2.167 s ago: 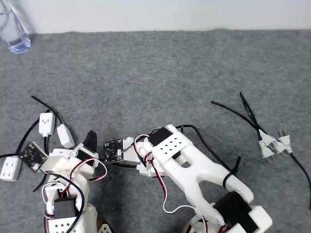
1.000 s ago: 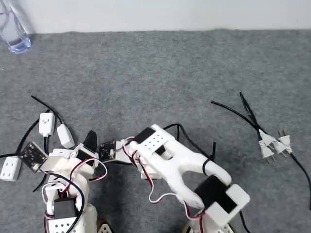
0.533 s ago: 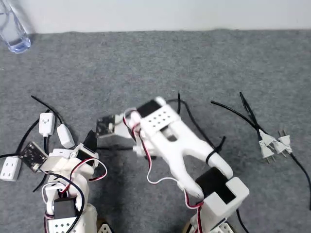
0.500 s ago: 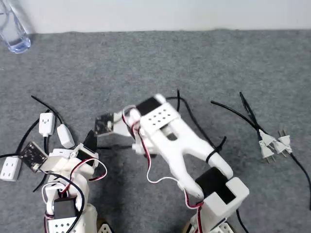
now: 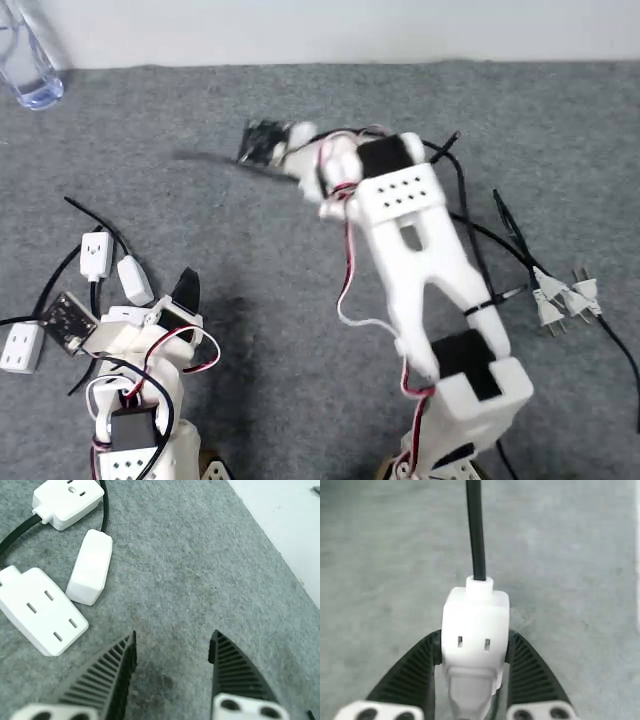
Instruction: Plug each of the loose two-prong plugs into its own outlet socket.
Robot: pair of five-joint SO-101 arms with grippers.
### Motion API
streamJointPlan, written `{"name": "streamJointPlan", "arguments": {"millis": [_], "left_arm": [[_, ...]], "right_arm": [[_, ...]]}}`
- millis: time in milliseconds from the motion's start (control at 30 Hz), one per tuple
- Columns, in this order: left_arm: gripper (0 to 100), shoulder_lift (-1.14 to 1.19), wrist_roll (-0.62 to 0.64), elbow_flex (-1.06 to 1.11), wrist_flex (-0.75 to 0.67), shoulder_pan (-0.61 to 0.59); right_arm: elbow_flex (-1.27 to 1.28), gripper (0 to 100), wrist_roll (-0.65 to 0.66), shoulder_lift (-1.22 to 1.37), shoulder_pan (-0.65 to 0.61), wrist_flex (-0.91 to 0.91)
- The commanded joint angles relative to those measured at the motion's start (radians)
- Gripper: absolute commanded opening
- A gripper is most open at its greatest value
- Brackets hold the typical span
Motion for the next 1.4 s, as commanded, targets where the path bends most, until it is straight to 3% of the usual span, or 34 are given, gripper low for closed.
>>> {"name": "streamJointPlan", "arguments": {"millis": [0, 633, 800, 1000, 1167, 1367], "left_arm": [[23, -0.003, -0.008, -0.012, -0.003, 0.005], [23, -0.003, -0.008, -0.012, 0.000, 0.005], [23, -0.003, -0.008, -0.012, 0.000, 0.005], [23, -0.003, -0.008, -0.012, 0.000, 0.006], [23, -0.003, -0.008, -0.012, 0.000, 0.006], [23, -0.003, -0.008, -0.012, 0.000, 0.006]], "right_arm": [[-0.041, 0.8, -0.014, 0.041, 0.042, -0.139], [-0.043, 0.8, 0.298, 0.341, 0.096, -0.435], [-0.041, 1.9, 0.305, 0.381, 0.090, -0.526], [-0.041, 21.1, 0.301, 0.384, 0.131, -0.527], [-0.043, 22.6, 0.288, 0.360, 0.134, -0.526], [-0.046, 26.4, 0.161, 0.295, 0.134, -0.530]]}}
